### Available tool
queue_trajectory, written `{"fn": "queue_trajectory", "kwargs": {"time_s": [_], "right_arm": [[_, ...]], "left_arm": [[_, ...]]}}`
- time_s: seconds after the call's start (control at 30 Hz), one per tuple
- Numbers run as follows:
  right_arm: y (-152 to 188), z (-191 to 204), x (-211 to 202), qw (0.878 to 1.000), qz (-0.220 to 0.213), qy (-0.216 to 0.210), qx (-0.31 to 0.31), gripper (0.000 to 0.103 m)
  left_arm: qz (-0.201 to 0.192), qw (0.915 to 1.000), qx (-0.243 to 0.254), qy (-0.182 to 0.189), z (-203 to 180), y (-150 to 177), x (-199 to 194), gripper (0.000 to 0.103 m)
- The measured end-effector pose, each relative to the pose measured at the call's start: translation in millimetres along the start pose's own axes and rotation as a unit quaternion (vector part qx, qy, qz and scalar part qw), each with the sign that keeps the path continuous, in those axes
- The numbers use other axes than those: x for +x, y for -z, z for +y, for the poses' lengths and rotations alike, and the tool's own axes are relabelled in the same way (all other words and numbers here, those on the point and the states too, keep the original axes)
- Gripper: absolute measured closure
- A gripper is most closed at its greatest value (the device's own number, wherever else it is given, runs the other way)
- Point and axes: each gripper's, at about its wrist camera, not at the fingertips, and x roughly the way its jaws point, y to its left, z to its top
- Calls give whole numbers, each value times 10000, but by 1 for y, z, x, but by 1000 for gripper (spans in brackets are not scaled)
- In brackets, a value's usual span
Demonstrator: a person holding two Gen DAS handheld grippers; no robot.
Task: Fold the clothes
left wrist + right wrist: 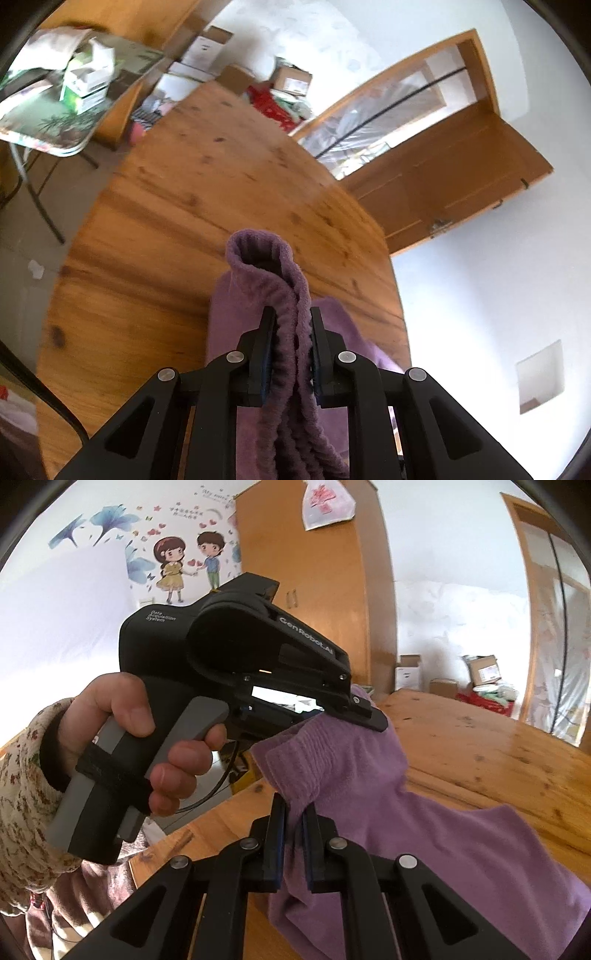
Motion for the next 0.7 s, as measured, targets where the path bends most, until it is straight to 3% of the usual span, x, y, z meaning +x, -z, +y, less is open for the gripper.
{"fn": "queue_trajectory", "kwargs": {"time_s": [0.3, 0.7], "right_arm": [[16, -24, -61, 9988, -213, 336, 297, 95], [44, -49, -104, 9952, -229, 738, 599, 95]], "left_arm": [[275, 9985, 440, 181, -59, 14, 32, 86], [617, 9951, 625, 460, -95, 31, 73, 86]]}}
